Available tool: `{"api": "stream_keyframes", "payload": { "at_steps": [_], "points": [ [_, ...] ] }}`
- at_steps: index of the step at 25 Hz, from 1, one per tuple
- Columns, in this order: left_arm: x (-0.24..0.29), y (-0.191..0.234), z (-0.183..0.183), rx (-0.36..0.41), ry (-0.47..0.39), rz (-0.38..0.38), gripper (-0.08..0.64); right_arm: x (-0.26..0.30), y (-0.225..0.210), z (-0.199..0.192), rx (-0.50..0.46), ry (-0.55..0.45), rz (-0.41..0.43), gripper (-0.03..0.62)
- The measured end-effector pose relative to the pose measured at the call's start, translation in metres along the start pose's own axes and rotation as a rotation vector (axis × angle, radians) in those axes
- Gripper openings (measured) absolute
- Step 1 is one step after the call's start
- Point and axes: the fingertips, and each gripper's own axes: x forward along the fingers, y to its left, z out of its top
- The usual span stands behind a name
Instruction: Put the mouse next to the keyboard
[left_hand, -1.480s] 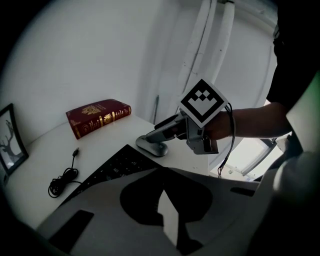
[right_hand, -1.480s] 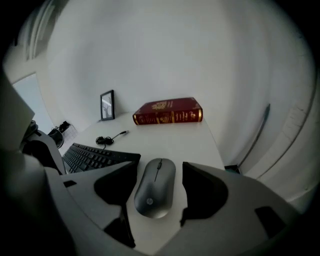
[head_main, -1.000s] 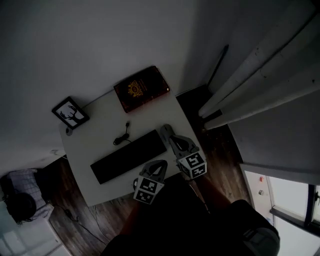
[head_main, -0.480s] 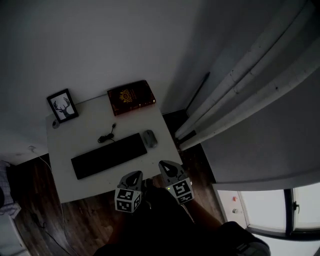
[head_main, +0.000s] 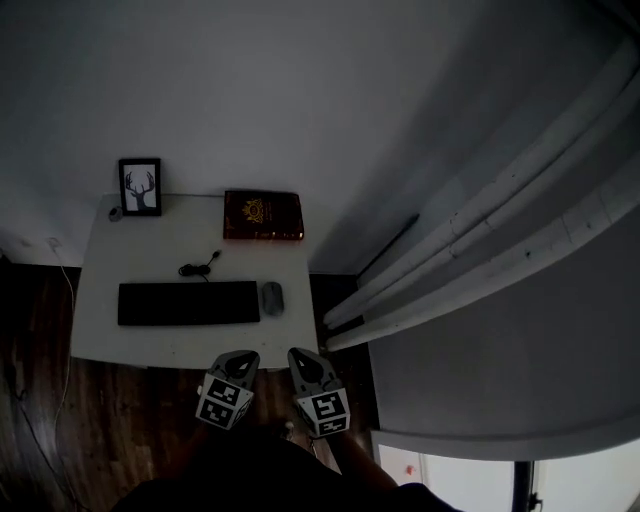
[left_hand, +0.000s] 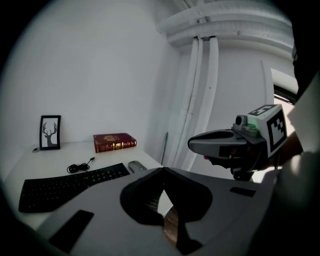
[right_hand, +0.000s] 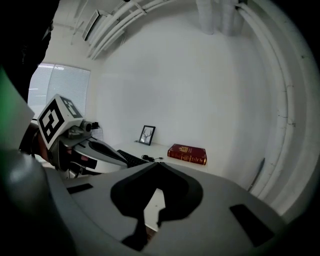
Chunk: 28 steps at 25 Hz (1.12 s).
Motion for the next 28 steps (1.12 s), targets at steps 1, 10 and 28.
{"api": "stream_keyframes", "payload": {
  "at_steps": [1,10,28],
  "points": [
    [0.002,-0.009,0.003,-0.015,-0.023,0.011,0.0,-0.008,-0.003,-0.001,-0.012,-0.002,0.017,0.02],
    [0.02,-0.082,0.013,-0.013,-0.071,0.016,0.0,-0.042,-0.018,-0.015,-0.06,-0.021,0.123,0.02],
    [0.028,-0.099,0.012,0.038,-0.041,0.036,0.0,-0.06,-0.029,-0.021,-0.1,-0.04,0.133,0.02]
  ]
}}
